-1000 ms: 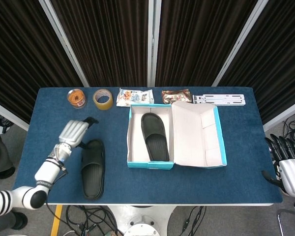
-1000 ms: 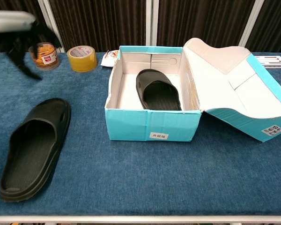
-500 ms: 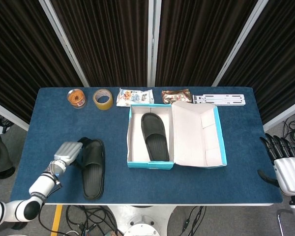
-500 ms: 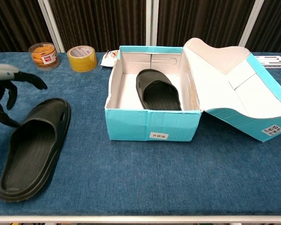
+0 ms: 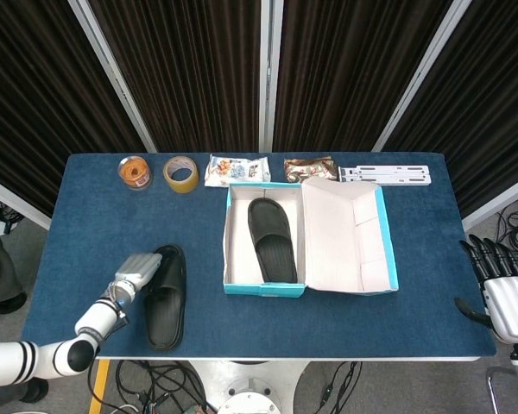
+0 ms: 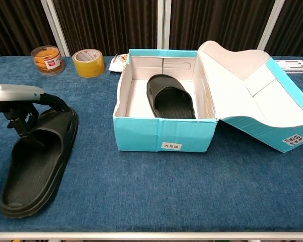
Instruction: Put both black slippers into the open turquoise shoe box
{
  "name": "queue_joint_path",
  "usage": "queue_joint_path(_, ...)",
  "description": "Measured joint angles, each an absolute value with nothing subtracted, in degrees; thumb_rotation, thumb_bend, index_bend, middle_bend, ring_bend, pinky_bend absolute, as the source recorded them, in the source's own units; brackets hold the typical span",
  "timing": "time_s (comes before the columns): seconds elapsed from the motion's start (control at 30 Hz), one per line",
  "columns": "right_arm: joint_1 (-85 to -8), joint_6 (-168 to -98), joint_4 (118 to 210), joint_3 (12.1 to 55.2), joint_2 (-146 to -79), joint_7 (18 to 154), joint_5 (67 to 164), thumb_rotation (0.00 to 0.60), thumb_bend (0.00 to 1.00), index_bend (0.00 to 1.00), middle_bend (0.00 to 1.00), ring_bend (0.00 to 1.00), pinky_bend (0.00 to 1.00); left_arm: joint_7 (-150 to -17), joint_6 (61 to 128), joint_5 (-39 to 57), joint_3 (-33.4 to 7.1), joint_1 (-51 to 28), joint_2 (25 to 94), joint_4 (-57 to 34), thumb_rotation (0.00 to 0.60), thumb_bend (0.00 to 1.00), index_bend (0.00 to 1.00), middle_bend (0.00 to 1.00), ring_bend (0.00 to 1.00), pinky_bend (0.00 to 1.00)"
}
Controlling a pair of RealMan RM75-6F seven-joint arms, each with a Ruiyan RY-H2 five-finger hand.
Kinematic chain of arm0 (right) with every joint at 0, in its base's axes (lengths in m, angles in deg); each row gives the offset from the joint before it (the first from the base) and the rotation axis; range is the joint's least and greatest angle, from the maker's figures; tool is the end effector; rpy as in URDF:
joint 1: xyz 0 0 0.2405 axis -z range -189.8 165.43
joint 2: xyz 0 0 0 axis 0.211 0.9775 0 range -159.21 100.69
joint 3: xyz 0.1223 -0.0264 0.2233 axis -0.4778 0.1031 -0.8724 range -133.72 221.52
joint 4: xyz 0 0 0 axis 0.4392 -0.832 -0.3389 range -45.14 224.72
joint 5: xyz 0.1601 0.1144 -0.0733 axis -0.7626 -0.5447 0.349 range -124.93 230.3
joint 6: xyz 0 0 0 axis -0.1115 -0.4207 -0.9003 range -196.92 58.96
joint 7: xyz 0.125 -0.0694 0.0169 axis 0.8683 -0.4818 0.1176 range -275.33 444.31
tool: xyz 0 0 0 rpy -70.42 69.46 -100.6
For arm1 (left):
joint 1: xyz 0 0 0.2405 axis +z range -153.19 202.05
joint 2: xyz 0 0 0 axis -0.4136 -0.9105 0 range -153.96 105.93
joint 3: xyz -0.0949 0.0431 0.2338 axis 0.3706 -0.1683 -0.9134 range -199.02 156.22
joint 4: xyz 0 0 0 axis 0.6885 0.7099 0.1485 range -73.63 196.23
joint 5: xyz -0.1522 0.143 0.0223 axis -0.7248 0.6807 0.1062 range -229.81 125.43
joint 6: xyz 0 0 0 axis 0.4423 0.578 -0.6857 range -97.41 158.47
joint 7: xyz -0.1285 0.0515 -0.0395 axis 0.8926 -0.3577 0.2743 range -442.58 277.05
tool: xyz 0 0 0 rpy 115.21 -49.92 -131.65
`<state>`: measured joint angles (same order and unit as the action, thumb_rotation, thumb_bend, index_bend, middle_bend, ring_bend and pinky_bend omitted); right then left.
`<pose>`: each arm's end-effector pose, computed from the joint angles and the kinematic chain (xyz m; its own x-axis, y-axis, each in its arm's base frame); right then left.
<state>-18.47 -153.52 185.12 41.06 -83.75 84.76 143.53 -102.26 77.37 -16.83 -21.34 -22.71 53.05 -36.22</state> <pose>-0.2959 -0.1877 0.2007 0.5015 0.0089 0.8651 -0.8590 -0.1138 0.4992 -0.2027 0.3083 -0.0013 0.2914 0.6337 0.7166 0.9468 -0.0841 -0.3107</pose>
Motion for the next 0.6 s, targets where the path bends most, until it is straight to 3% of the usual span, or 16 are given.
queue_joint_path(0.1, -18.4, -153.64, 184.85, 41.05, -83.82, 85.13, 143.42, 0.6, 0.11, 0.0, 0.03, 0.0, 0.11, -103.59, 80.52, -18.52, -21.21, -22.78, 55.07, -35.17, 0.6, 0.14, 0.39, 0.42, 0.73, 0.83)
queue_joint_path(0.3, -18.1, -154.49, 184.37, 40.97, -83.89, 85.78, 143.51, 0.6, 0.11, 0.0, 0.03, 0.0, 0.11, -104.67, 82.77, -20.66, -20.97, -22.23, 56.05, -35.25, 0.6, 0.16, 0.46, 0.51, 0.75, 0.84)
queue_joint_path(0.6, -17.8, -154.95, 184.18, 41.23, -83.99, 86.15, 144.02, 0.6, 0.11, 0.0, 0.03, 0.0, 0.11, -92.31, 86.59, -14.76, -15.33, -17.12, 49.53, -38.83, 0.6, 0.16, 0.48, 0.53, 0.74, 0.85)
